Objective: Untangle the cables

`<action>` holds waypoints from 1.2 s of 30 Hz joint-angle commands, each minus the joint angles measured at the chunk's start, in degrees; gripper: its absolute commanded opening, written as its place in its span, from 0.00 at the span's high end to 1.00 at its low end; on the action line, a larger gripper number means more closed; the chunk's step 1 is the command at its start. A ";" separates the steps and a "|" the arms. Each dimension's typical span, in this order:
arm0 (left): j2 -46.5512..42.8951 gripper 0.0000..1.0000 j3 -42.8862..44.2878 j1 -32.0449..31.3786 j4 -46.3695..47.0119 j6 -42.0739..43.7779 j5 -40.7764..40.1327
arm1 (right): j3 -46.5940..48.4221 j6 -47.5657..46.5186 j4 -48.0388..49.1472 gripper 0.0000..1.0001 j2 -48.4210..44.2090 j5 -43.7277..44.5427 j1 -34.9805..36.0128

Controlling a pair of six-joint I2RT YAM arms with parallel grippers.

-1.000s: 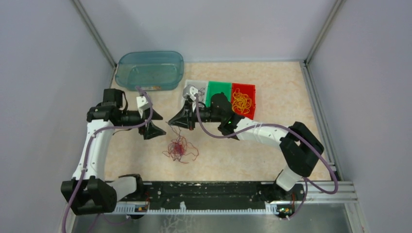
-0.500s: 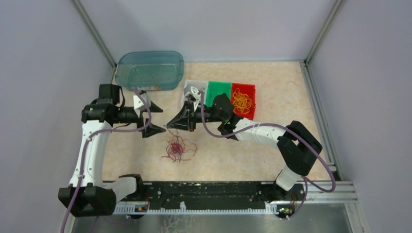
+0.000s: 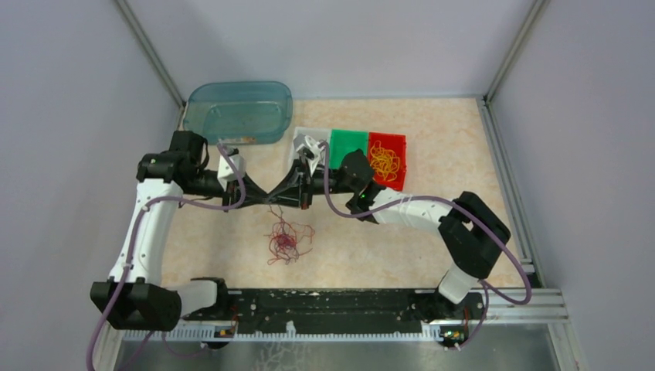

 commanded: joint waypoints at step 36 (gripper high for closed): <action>-10.82 1.00 8.88 -1.63 37.80 -48.00 2.30 | -9.10 -6.09 18.26 0.49 11.19 26.56 6.08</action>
